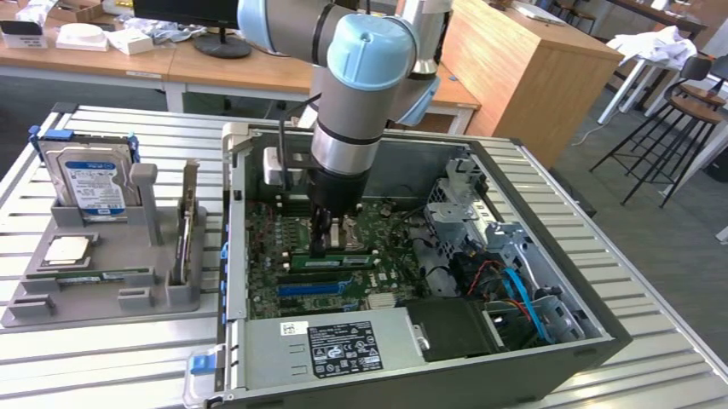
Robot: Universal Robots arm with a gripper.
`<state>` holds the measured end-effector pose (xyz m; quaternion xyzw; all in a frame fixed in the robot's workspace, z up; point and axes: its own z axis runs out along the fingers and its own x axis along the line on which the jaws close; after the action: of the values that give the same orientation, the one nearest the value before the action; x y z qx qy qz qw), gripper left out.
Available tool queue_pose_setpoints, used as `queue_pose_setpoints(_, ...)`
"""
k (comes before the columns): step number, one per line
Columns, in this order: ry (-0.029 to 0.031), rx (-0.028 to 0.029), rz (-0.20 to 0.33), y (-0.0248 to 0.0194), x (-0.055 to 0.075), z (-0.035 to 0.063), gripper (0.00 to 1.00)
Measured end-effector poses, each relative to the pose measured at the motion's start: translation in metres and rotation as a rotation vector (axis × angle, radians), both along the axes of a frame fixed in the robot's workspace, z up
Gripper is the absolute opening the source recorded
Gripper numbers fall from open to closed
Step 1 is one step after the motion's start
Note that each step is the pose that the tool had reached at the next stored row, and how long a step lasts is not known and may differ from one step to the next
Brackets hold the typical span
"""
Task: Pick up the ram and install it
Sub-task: 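Press down the ram until it locks into place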
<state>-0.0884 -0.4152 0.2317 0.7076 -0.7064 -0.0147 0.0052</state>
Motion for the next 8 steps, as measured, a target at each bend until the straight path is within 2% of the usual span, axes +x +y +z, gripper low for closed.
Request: queue_pose_setpoints(8, 0.0001, -0.0002, 0.000, 0.0000, 0.0000, -0.0022, 0.10)
